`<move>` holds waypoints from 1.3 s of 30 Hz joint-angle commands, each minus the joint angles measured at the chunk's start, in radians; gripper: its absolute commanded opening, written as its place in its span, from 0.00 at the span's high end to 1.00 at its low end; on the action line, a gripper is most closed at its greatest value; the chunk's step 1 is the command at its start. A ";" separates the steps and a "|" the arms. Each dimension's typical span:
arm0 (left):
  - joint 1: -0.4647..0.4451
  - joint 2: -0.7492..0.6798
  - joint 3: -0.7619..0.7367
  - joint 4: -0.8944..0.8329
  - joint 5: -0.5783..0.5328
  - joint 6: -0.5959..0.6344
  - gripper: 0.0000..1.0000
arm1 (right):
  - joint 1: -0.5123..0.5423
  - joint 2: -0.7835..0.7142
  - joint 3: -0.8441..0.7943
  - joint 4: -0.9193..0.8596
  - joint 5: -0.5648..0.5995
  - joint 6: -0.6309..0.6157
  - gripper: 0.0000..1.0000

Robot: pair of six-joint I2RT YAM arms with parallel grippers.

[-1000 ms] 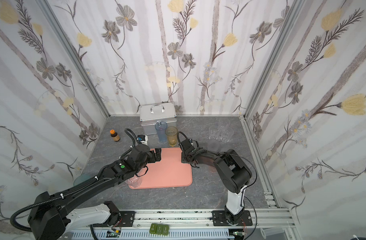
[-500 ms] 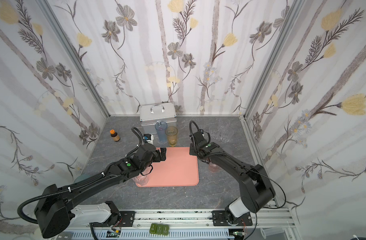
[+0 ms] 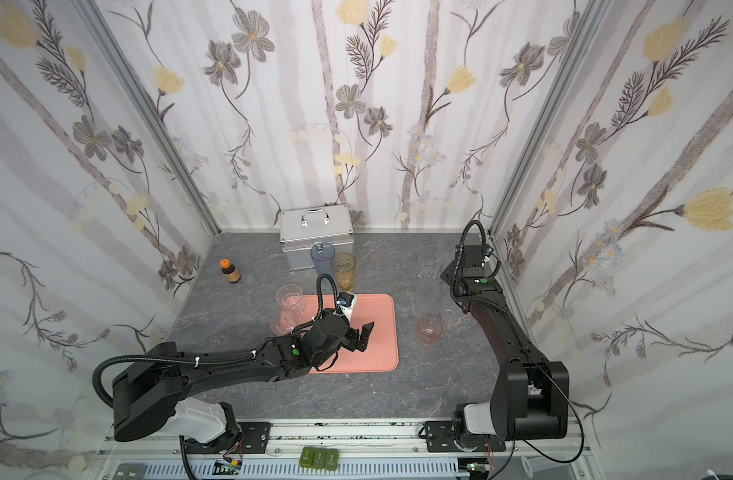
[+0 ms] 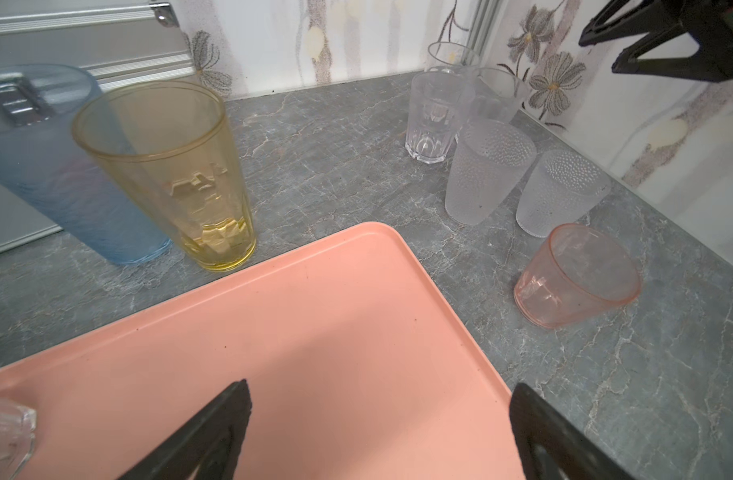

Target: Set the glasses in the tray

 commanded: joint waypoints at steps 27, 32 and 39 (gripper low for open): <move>0.049 -0.091 -0.074 0.069 -0.131 0.099 0.00 | -0.144 0.366 0.075 0.207 -0.220 0.073 0.77; 0.091 -0.155 -0.107 0.068 -0.114 0.072 0.00 | -0.143 0.305 0.022 0.205 -0.215 0.046 0.91; 0.161 -0.283 -0.144 0.049 -0.140 0.116 0.00 | -0.115 0.142 -0.042 0.159 -0.153 0.014 1.00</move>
